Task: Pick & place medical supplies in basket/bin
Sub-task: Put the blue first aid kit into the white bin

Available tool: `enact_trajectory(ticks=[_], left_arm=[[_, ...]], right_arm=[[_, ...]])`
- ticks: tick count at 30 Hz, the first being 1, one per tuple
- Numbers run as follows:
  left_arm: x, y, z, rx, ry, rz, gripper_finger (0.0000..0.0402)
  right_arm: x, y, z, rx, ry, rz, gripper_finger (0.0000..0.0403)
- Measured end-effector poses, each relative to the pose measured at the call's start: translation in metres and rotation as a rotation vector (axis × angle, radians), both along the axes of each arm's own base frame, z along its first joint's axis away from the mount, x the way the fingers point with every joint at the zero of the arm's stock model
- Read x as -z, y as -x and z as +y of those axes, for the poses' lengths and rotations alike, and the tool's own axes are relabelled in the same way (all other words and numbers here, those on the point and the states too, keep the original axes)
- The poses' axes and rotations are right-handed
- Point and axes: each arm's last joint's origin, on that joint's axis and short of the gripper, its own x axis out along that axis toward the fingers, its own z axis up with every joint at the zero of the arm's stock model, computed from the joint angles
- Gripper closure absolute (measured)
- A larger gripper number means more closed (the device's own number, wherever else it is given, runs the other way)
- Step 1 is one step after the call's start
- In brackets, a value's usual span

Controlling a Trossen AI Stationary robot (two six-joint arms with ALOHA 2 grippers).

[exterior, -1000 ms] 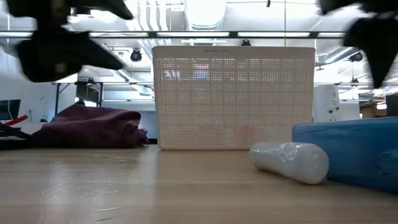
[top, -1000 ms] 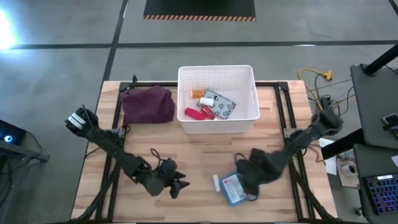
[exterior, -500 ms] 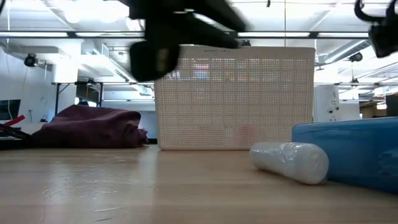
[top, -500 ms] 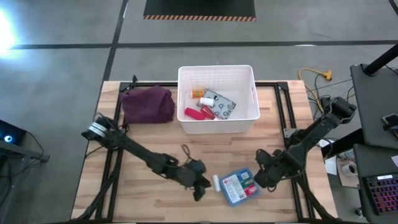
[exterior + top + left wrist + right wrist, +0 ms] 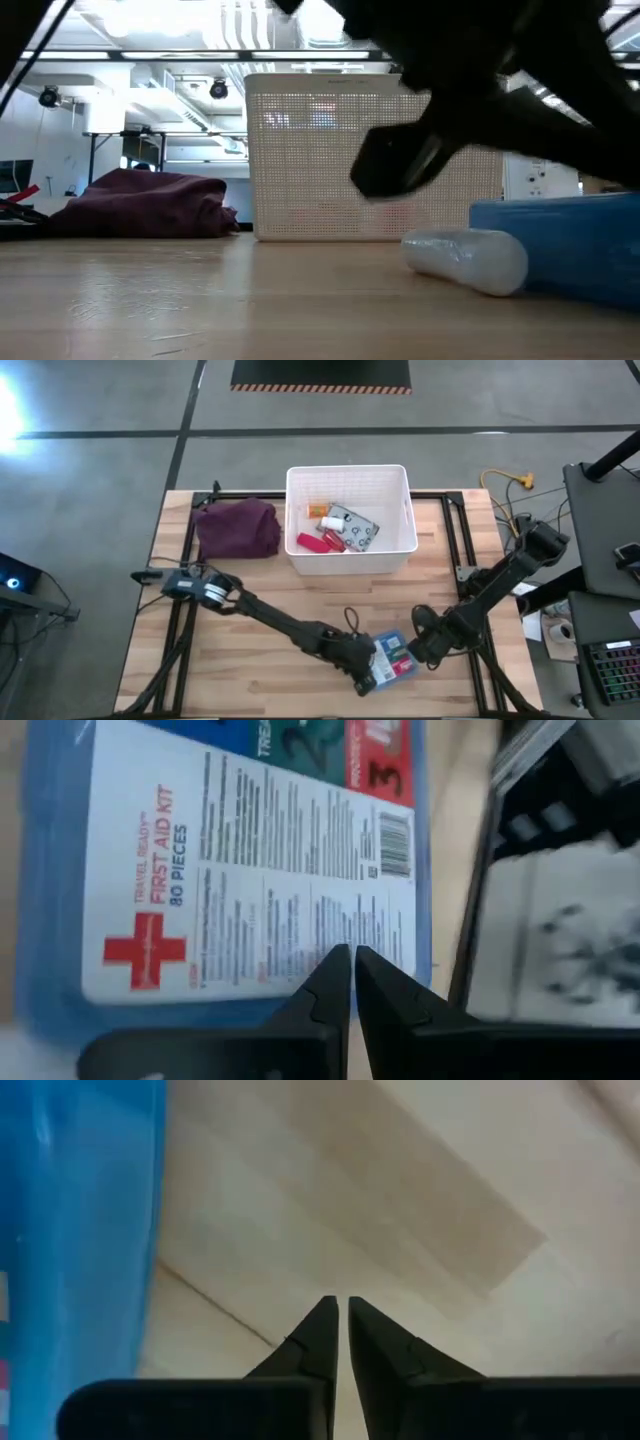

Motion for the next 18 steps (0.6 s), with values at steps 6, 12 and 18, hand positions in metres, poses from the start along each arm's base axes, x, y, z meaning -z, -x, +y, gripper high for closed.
enact_trajectory(ticks=[6, 12, 18], left_arm=[[-0.01, 0.001, -0.002, 0.034, -0.103, 0.184, 0.0396], [-0.009, 0.003, -0.001, 0.03, -0.112, 0.19, 0.0396], [-0.027, 0.007, 0.003, -0.003, -0.178, 0.136, 0.0401]], right_arm=[[0.002, -0.01, 0.012, -0.125, -0.086, -0.076, 0.0375], [0.0, -0.023, 0.024, -0.199, -0.17, -0.233, 0.034], [0.017, -0.028, 0.028, -0.186, -0.133, -0.196, 0.0298]])
